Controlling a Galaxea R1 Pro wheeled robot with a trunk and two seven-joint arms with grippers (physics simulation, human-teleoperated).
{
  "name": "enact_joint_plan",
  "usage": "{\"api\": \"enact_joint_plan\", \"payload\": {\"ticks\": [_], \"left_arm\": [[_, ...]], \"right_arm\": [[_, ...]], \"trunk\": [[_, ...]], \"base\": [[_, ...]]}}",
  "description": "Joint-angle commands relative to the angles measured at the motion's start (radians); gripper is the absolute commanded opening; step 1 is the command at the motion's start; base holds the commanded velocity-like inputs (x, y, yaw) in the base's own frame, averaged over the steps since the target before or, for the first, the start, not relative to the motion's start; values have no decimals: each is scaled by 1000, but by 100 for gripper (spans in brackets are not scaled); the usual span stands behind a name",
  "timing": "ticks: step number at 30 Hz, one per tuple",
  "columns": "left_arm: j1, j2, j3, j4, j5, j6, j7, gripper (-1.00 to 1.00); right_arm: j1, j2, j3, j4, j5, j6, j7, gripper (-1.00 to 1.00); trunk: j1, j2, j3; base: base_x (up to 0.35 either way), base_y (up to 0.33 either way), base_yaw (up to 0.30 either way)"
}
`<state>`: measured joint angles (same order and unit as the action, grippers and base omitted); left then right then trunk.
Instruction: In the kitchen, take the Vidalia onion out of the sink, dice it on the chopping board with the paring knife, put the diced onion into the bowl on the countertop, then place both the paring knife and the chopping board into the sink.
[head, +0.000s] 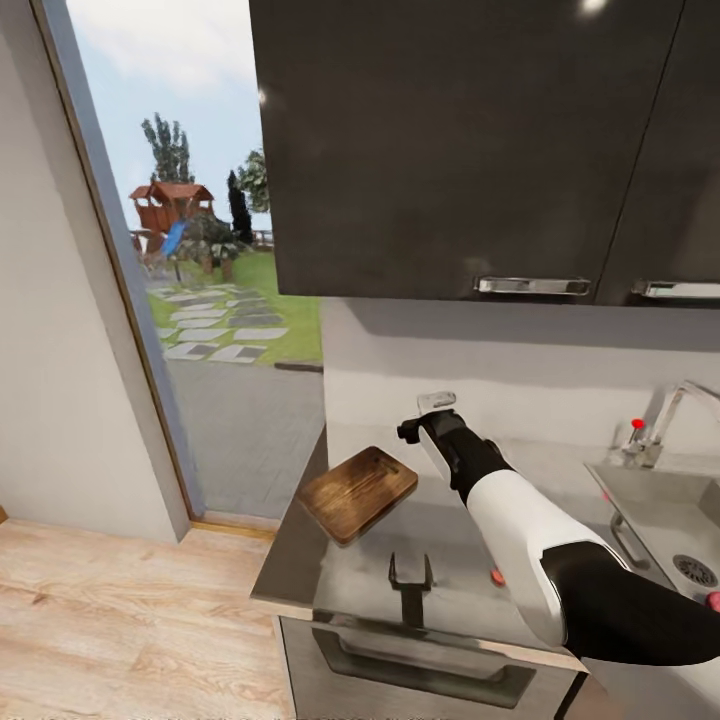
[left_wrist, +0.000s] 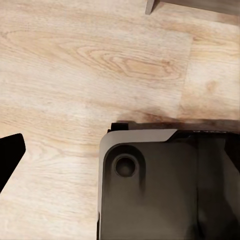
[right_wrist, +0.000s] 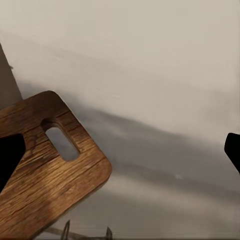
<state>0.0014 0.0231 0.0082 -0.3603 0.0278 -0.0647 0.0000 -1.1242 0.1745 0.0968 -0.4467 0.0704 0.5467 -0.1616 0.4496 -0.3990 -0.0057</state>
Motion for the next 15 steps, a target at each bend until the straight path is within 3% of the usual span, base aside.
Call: {"api": "enact_joint_plan", "payload": {"ticks": [1, 10, 15], "left_arm": [[0, 0, 1, 0, 3, -2, 0, 100], [0, 0, -2, 0, 1, -3, 0, 100], [0, 0, -2, 0, 0, -3, 0, 100]], "right_arm": [[0, 0, 3, 10, 7, 7, -1, 100], [0, 0, 3, 106, 5, -56, 2, 100], [-1, 0, 3, 163, 5, -157, 6, 100]], "trunk": [[0, -1, -2], [0, -1, -17], [0, -1, -25]], "base": [[3, 0, 0], [0, 0, 0], [0, 0, 0]]}}
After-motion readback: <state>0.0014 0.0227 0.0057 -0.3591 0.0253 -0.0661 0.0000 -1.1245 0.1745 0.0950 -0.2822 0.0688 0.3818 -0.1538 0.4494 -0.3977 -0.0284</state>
